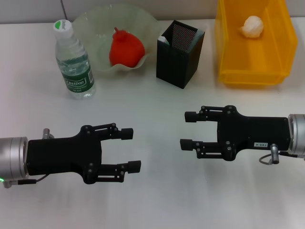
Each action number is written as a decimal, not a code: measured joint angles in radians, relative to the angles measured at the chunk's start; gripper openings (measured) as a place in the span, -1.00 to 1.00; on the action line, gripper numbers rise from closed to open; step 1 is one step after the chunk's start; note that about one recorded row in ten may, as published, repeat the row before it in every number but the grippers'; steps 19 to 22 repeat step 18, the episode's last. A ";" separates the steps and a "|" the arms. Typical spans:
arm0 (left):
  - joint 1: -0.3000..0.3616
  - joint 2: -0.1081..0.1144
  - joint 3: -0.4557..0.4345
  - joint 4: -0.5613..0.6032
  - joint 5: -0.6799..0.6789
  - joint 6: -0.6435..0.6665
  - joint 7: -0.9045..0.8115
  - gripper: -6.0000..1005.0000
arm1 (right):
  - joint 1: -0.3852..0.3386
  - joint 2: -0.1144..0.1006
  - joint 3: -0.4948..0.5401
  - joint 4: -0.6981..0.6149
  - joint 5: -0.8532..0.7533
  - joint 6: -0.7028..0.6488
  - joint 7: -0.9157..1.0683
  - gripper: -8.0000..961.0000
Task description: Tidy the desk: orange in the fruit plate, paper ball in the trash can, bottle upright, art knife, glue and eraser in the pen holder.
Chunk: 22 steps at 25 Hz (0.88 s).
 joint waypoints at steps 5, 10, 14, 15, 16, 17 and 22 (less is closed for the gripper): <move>0.000 0.000 0.000 0.000 0.000 0.003 -0.001 0.60 | 0.000 0.000 0.000 0.000 0.001 -0.001 0.000 0.45; 0.000 0.000 0.000 0.000 0.000 0.003 -0.001 0.60 | 0.000 0.000 0.000 0.000 0.002 -0.001 0.000 0.45; 0.000 0.000 0.000 0.000 0.000 0.003 -0.001 0.60 | 0.000 0.001 0.000 0.000 0.002 0.001 0.000 0.45; 0.000 0.000 0.000 0.000 0.000 0.003 -0.001 0.60 | 0.000 0.001 0.000 0.001 0.002 0.001 0.000 0.45; 0.000 0.000 0.000 0.000 0.000 0.003 -0.001 0.60 | 0.001 0.001 0.000 0.003 0.002 0.001 0.000 0.45; 0.000 0.000 0.000 0.000 0.000 0.003 -0.001 0.60 | 0.001 0.001 0.000 0.003 0.002 0.001 0.000 0.45; 0.000 0.000 0.000 0.000 0.000 0.003 -0.001 0.60 | 0.003 0.001 0.000 0.006 0.002 0.001 0.000 0.45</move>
